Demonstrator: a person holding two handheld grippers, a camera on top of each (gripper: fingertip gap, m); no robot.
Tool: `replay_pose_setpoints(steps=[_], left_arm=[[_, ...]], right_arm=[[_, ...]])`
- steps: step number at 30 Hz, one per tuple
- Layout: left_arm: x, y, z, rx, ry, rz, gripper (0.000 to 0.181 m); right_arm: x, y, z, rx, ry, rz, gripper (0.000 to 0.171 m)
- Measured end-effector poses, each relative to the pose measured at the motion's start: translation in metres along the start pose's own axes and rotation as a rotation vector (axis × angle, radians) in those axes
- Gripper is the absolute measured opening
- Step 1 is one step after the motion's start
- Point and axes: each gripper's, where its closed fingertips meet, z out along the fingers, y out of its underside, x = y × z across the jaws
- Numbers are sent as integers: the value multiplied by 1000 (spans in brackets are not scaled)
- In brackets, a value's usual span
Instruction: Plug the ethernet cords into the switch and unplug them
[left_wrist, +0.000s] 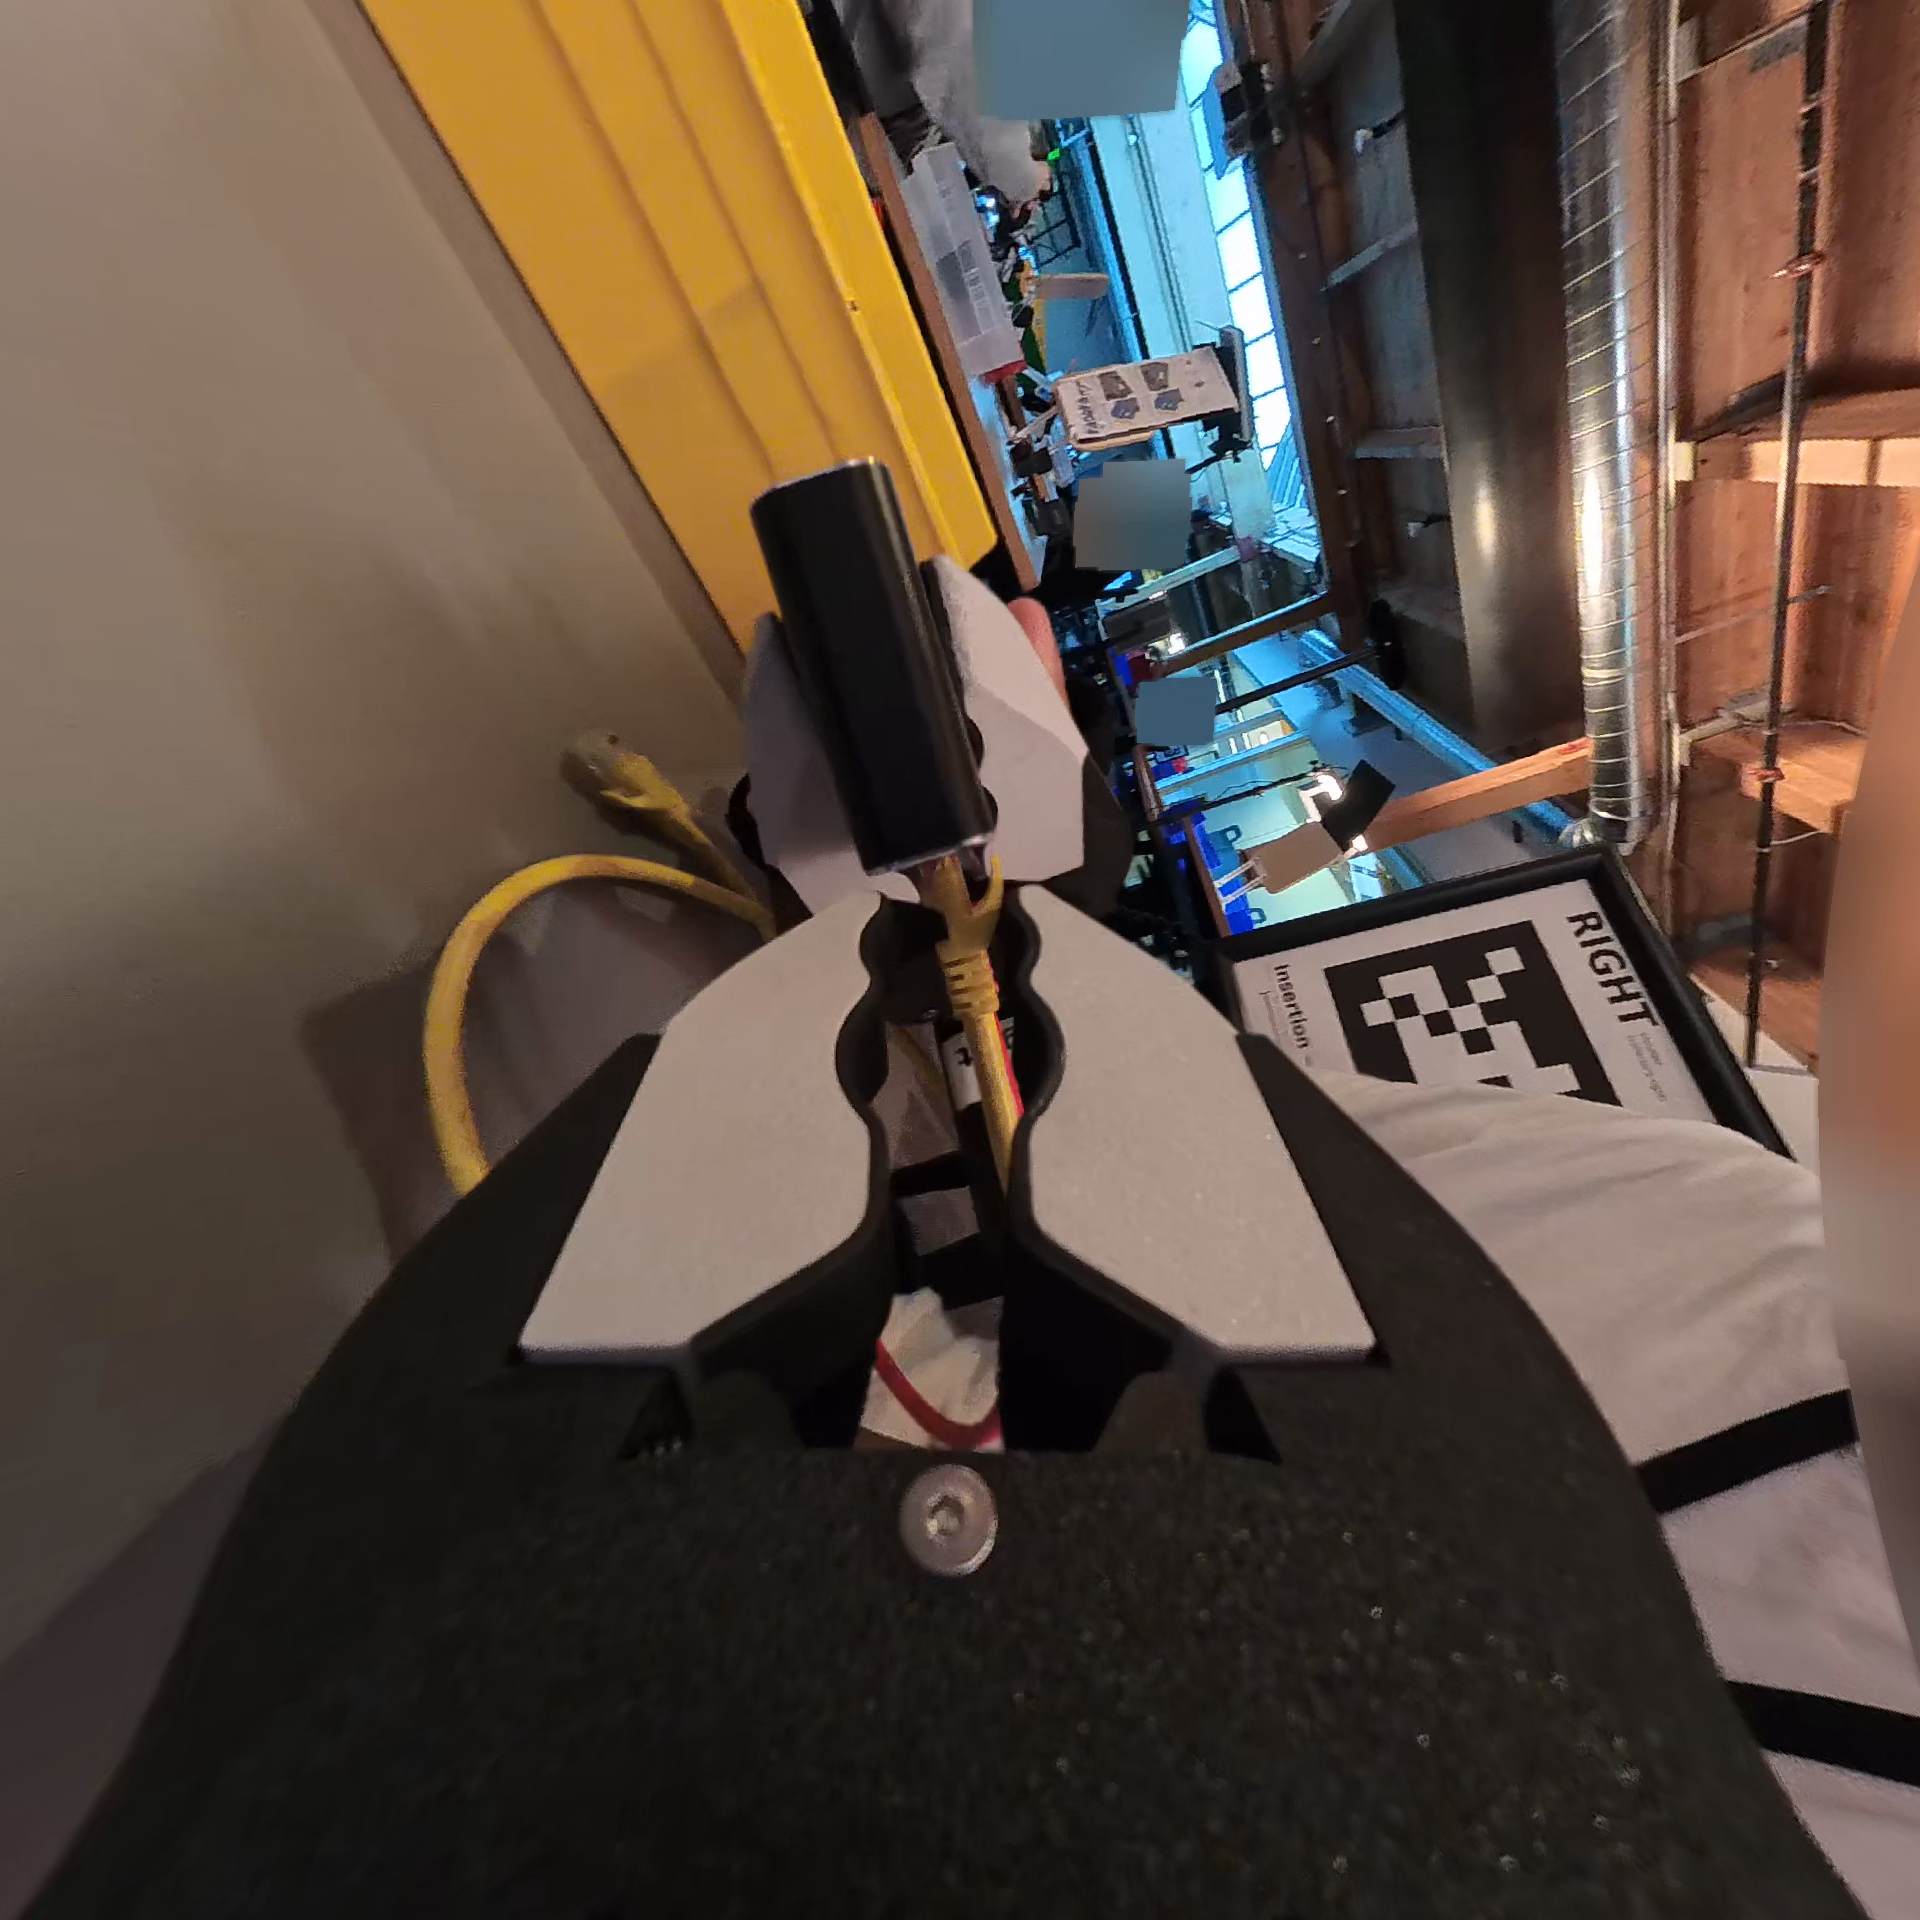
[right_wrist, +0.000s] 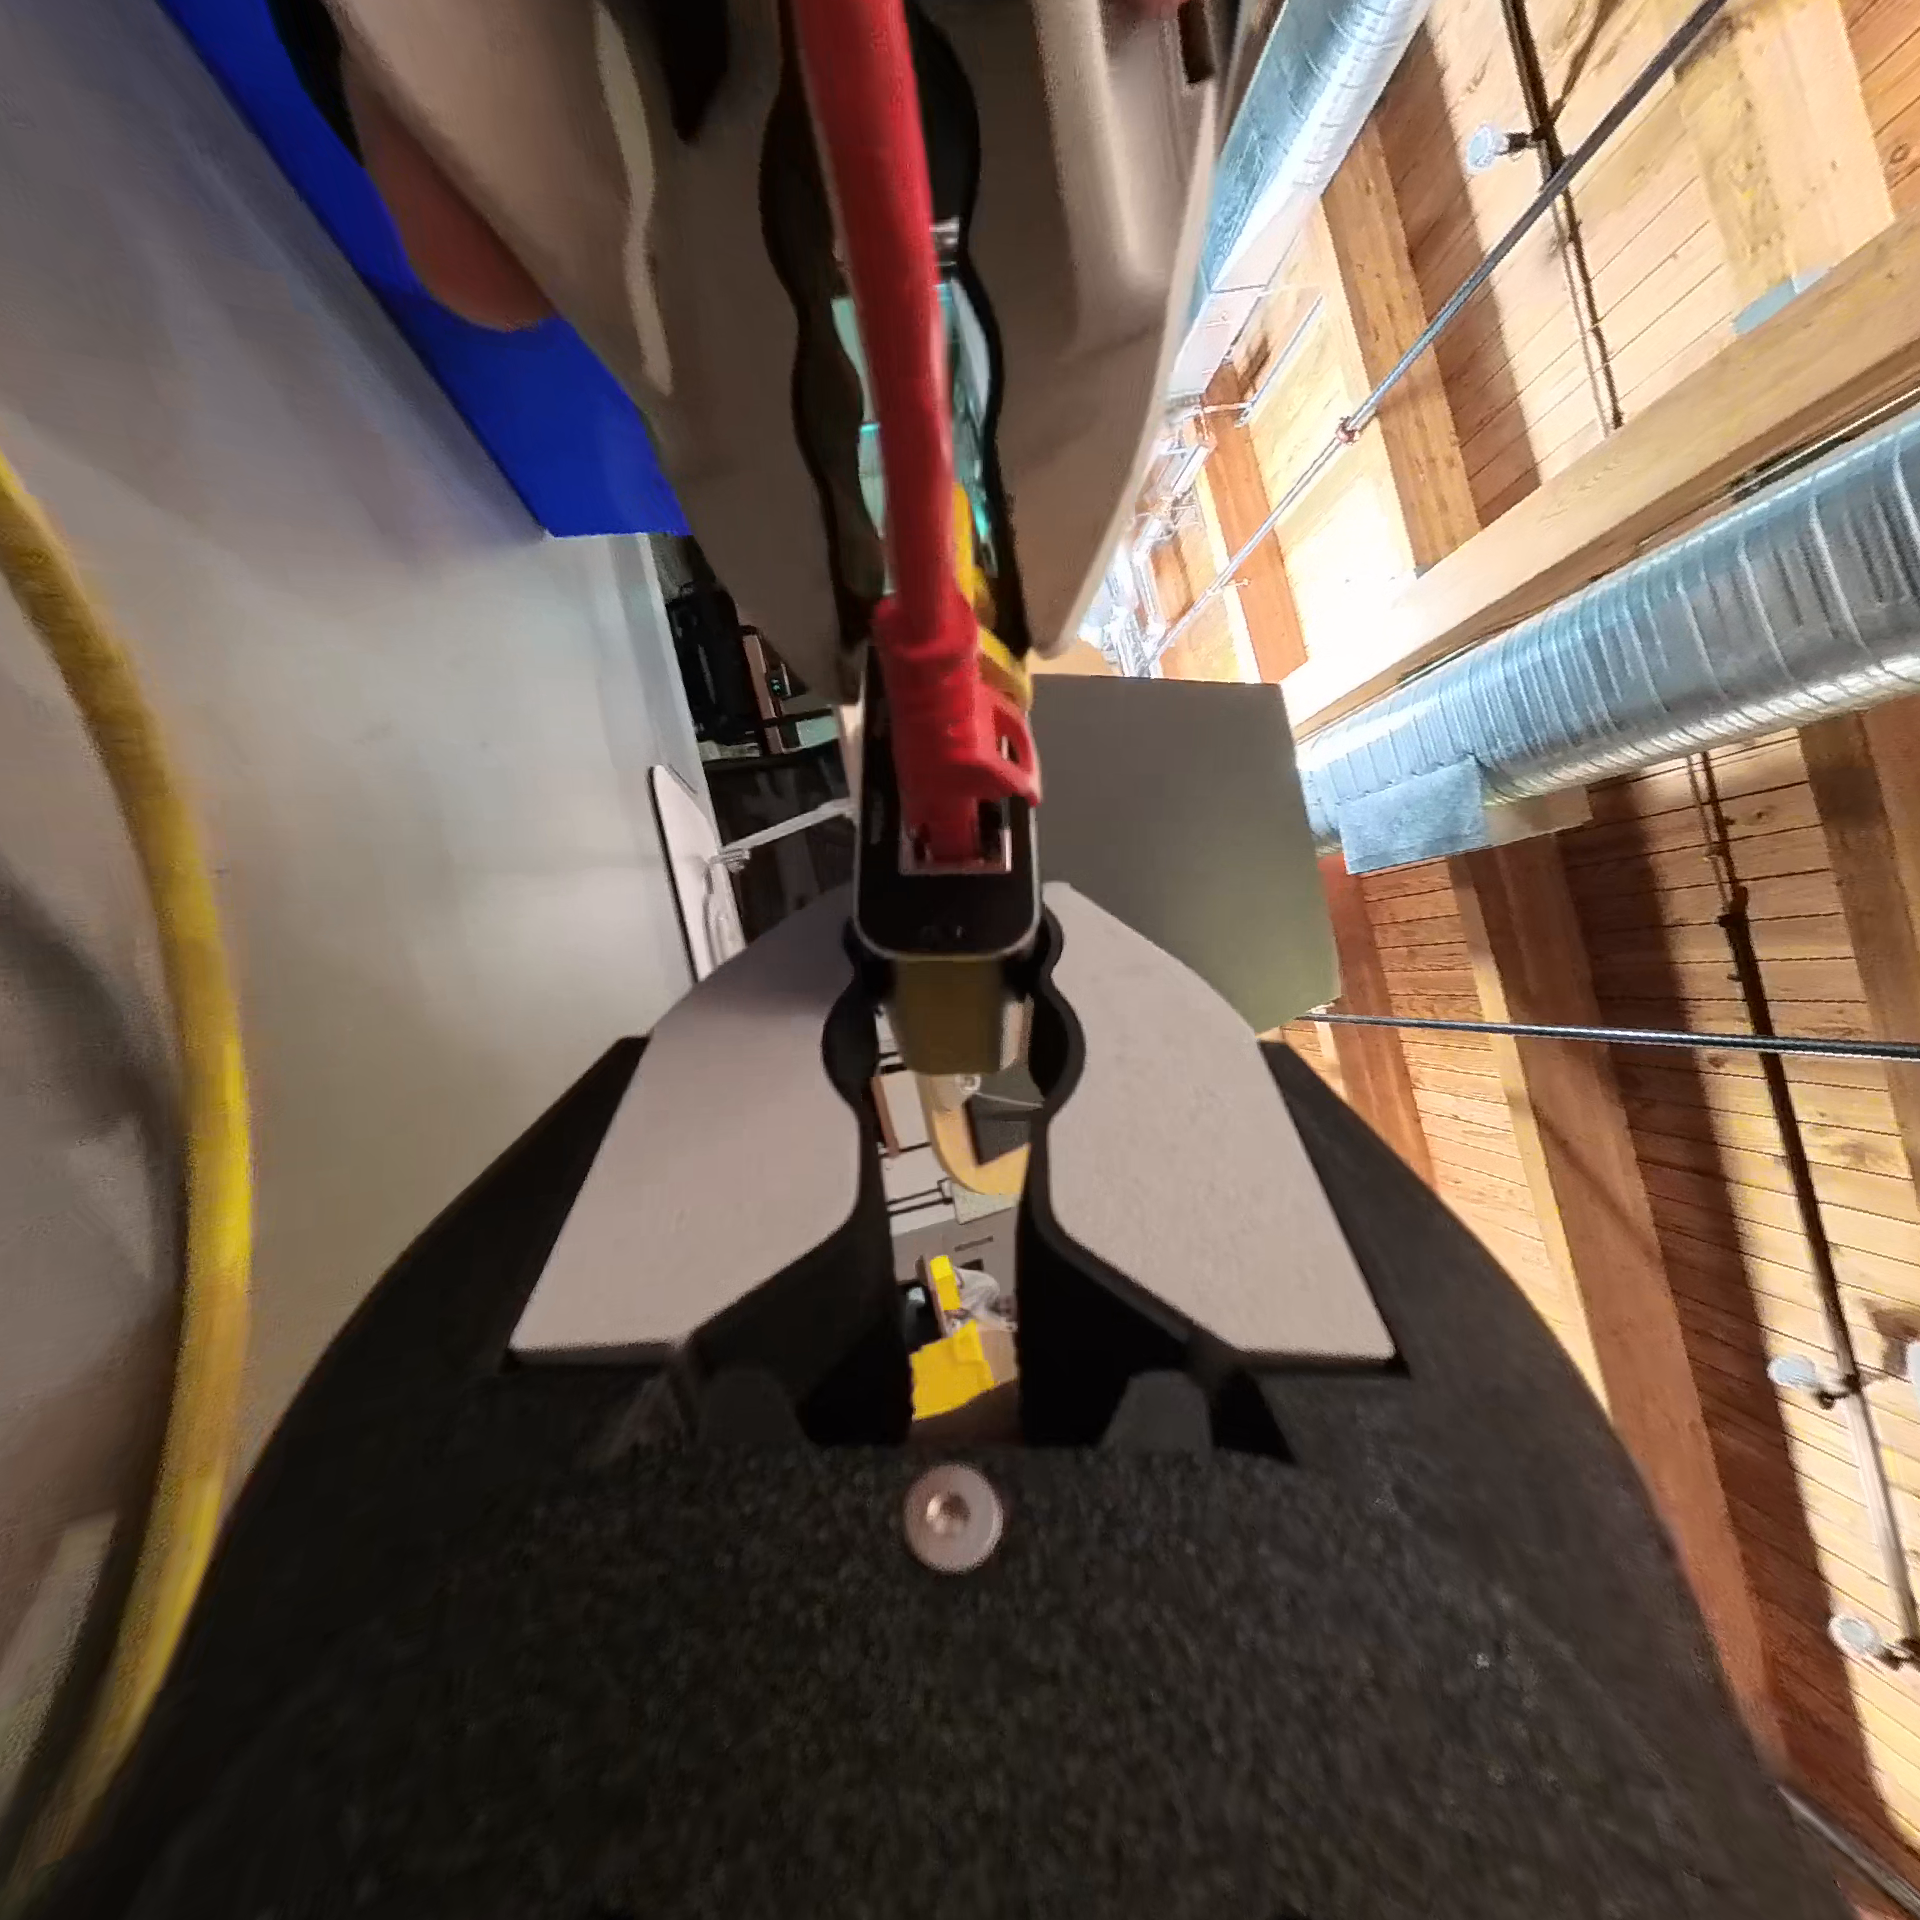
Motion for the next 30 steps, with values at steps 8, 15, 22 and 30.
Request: replay_pose_setpoints(steps=[8, 15, 22, 30], left_arm=[[13, -6, 0, 36, 28, 7, 16], [1, -13, -13, -4, -157, 272, 10], [-10, -2, -9, -65, -168, 236, 10], [-3, -7, -6, -2, -32, 107, 13]], right_arm=[[19, 0, 1, -60, -13, -96, 25], [10, -5, -7, -55, -72, -88, 25], [1, -2, -5, -89, -87, -87, 24], [2, 1, -2, -45, -65, -76, 25]])
